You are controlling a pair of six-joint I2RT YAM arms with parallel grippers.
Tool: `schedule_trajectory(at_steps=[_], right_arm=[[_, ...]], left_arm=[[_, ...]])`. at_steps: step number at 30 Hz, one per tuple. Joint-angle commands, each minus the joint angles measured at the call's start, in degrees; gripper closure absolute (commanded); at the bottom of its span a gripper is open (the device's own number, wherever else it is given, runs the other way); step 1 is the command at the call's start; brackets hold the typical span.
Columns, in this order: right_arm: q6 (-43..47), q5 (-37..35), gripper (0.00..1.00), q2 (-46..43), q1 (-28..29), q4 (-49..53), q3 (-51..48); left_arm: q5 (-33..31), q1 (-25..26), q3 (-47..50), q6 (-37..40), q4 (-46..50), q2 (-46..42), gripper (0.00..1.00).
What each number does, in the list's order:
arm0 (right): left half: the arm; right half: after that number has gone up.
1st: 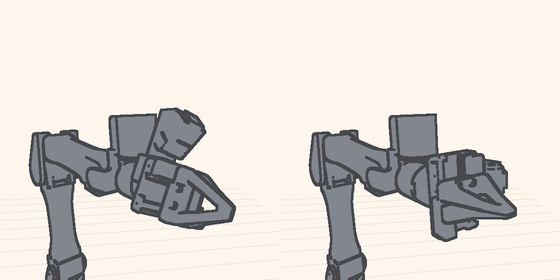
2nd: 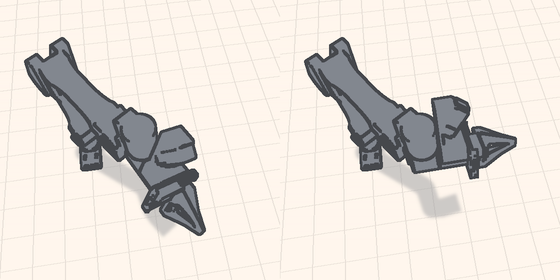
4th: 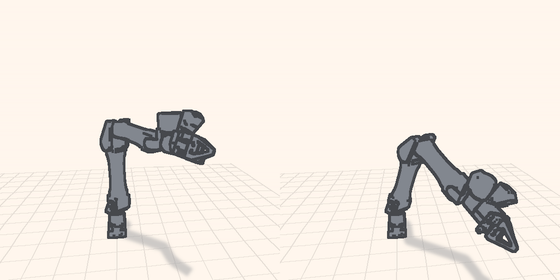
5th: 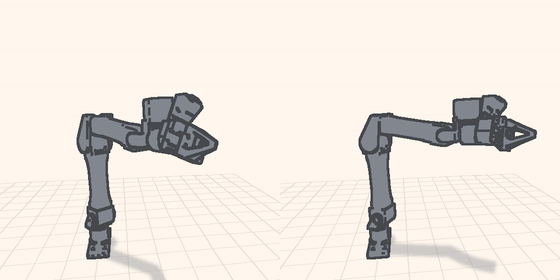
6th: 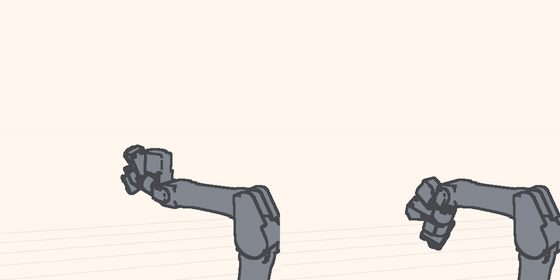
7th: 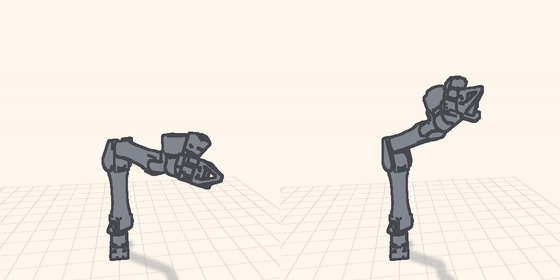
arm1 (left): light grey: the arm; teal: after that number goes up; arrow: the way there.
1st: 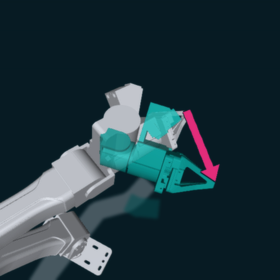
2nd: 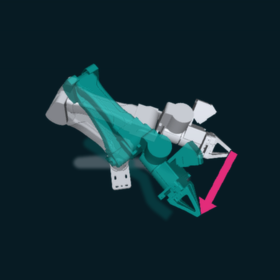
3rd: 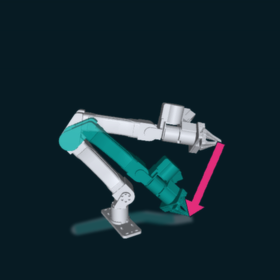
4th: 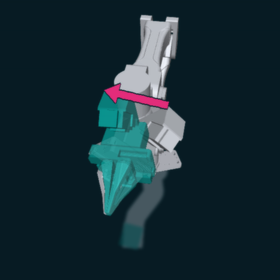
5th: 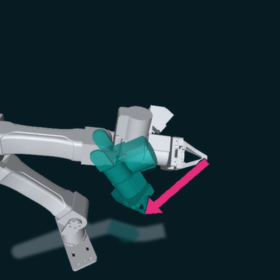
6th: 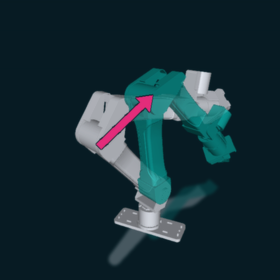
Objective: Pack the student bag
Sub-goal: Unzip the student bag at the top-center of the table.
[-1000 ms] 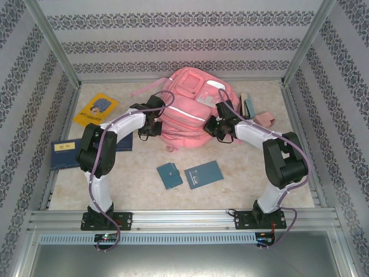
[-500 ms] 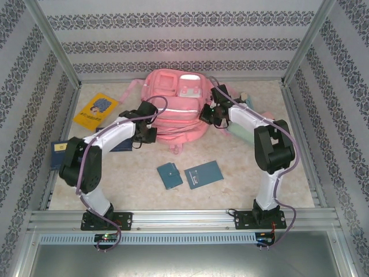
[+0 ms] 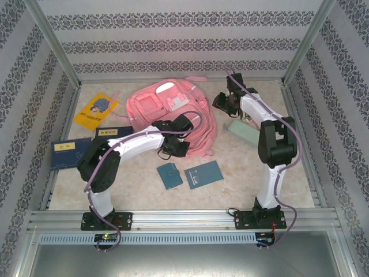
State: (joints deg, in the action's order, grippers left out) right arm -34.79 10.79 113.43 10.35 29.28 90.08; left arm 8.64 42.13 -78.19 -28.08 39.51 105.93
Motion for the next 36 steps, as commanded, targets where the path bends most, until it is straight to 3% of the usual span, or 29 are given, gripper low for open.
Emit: schedule_trajectory(at_steps=[1,7,11,14,17,21,23,31,36], right_arm=[[-3.8,1.0,0.54,-9.3,1.0,-1.7,-8.6],[-13.1,5.6,0.45,-19.1,4.3,-7.7,-27.6],[-21.5,12.7,0.43,-19.5,7.4,-18.4,-35.9],[-24.4,12.2,0.43,-17.9,10.1,-21.4,-37.3],[-24.8,11.4,0.54,-15.7,11.9,-21.2,-36.0],[-22.3,7.6,0.88,-15.7,11.8,-17.6,-34.0],[-19.7,5.4,1.0,-16.3,10.9,-15.0,-32.8],[-13.5,3.7,1.0,-18.5,4.7,-9.9,-30.6],[-10.5,4.7,1.0,-19.6,3.4,-8.6,-30.3]], left_arm=[[2.5,1.4,-5.3,-1.8,-1.0,2.7,1.0],[4.3,2.6,-7.6,-0.1,-0.1,5.6,1.0],[5.0,3.0,-7.6,0.7,0.4,6.1,1.0],[4.7,3.1,-7.0,0.9,0.7,6.0,1.0],[4.6,3.1,-6.6,1.1,1.0,5.9,1.0],[1.9,3.1,-6.6,1.8,3.4,5.7,1.0],[-1.1,2.8,-6.4,2.3,5.6,5.7,1.0],[-12.6,-3.4,-3.2,4.4,13.5,3.1,1.0],[-18.6,-11.1,-2.8,6.5,15.9,4.4,1.0]])
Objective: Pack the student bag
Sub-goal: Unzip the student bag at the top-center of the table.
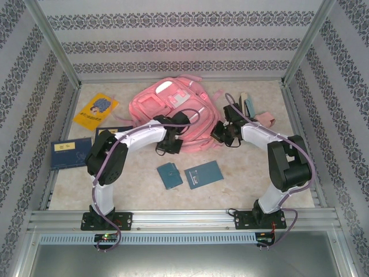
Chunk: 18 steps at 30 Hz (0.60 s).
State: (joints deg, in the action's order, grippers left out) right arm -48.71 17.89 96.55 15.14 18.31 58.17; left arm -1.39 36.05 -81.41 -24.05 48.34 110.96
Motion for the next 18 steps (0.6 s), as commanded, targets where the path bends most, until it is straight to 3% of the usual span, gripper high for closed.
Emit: schedule_trajectory(at_steps=[1,9,12,18], right_arm=[[3.9,-2.1,1.0,-2.8,-1.5,2.6,1.6],[6.8,-1.4,1.0,-5.1,-3.9,4.0,0.6],[8.1,-0.6,1.0,-4.7,-4.2,4.3,1.2],[10.3,-1.1,1.0,-0.7,-4.2,4.4,4.8]], left_arm=[[-9.9,-6.3,0.0,2.6,7.3,0.1,1.0],[-13.1,-18.1,-7.1,3.3,6.3,4.9,1.0],[-10.8,-18.3,-9.4,4.0,7.2,5.2,1.0],[-5.3,-15.2,-4.5,1.7,6.4,0.1,1.0]])
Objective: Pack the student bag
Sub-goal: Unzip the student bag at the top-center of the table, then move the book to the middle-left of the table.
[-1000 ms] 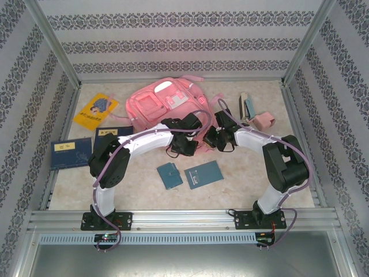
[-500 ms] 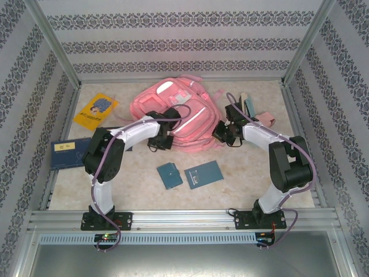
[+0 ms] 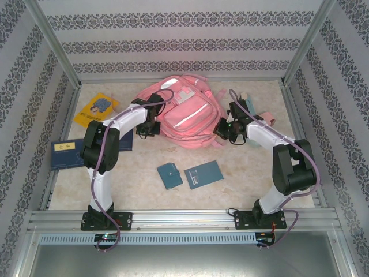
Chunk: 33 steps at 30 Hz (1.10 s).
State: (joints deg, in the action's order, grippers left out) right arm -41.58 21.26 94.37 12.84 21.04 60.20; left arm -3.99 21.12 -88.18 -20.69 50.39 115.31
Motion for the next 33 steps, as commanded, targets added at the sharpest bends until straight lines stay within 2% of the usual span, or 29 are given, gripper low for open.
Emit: schedule_trajectory(at_steps=[1,11,14,16,18,19,22,26,32,33], right_arm=[[3.9,-5.1,1.0,2.3,-1.9,2.0,3.8],[10.8,-7.7,1.0,15.1,-1.9,6.2,18.5],[10.9,-7.4,0.9,16.7,-2.0,6.9,21.1],[10.5,-6.9,0.73,15.6,-2.0,6.0,20.6],[10.5,-6.5,0.63,13.5,-1.9,5.4,19.6],[10.4,-6.5,0.59,12.2,-1.9,5.3,18.9],[10.6,-7.2,0.51,7.6,-1.9,4.9,15.7],[10.8,-7.8,0.45,0.8,-1.9,3.7,9.8],[9.9,-6.5,0.37,-7.2,-0.3,0.5,1.8],[9.6,-6.2,0.36,-8.1,0.4,-0.2,0.9]], left_arm=[[-2.3,0.8,3.6,-2.4,4.2,-5.3,1.0],[1.0,8.8,9.0,-9.3,3.8,-11.2,1.0],[1.5,10.0,8.4,-9.8,3.5,-10.7,0.99],[2.0,10.0,7.9,-10.1,3.3,-10.4,0.9],[2.6,10.0,7.5,-9.9,3.1,-10.7,0.73],[2.6,10.0,7.3,-9.9,3.1,-11.0,0.6],[3.3,10.0,6.6,-9.6,2.7,-12.1,0.41],[3.7,10.0,5.2,-8.8,2.3,-13.5,0.34],[-1.8,9.2,3.8,-7.9,2.6,-15.0,0.11],[-2.4,8.5,4.0,-7.8,2.6,-15.1,0.1]])
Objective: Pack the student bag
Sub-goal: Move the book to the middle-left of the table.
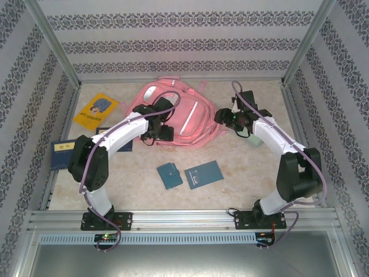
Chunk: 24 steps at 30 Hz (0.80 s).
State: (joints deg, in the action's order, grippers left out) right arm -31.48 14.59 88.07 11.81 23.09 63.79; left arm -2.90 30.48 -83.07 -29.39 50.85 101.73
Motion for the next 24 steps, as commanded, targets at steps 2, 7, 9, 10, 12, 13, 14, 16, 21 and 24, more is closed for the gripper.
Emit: schedule_trajectory(at_steps=[2,7,9,10,12,13,14,16,21,24], right_arm=[[-1.3,0.2,0.25,-3.0,3.1,-3.4,-3.8],[-1.8,-1.6,0.02,-4.0,9.8,-5.6,-3.4],[-1.9,-2.2,0.02,-3.4,12.3,-5.6,-2.2],[-1.8,-2.7,0.02,-3.0,13.5,-5.5,-1.4],[-2.0,-3.2,0.02,-2.2,15.4,-5.5,-0.4],[-2.2,-3.3,0.02,-1.7,16.3,-5.6,0.0],[-2.3,-3.4,0.02,-1.1,17.1,-5.6,0.5],[-2.7,-3.3,0.02,0.0,18.5,-5.7,1.5],[-2.0,-3.9,0.02,2.1,22.3,-5.3,3.9],[-1.4,-4.7,0.02,2.7,24.5,-5.5,4.1]], left_arm=[[-4.1,-3.2,-0.3,0.7,2.0,-2.1,0.11],[-0.7,-12.7,6.5,-0.2,-1.7,-5.4,0.14],[1.0,-16.5,9.0,-0.1,-3.2,-6.2,0.15],[2.0,-18.7,10.5,-0.1,-4.2,-6.5,0.15],[4.2,-22.3,12.7,0.1,-6.3,-6.6,0.16],[5.2,-24.4,13.5,0.0,-7.4,-6.2,0.17],[6.3,-25.9,13.9,0.3,-8.6,-5.6,0.2],[7.5,-28.0,14.2,0.5,-10.6,-3.9,0.24],[10.7,-30.5,13.7,-0.3,-14.4,1.2,0.45],[12.8,-30.5,14.9,-1.4,-16.0,3.3,0.56]])
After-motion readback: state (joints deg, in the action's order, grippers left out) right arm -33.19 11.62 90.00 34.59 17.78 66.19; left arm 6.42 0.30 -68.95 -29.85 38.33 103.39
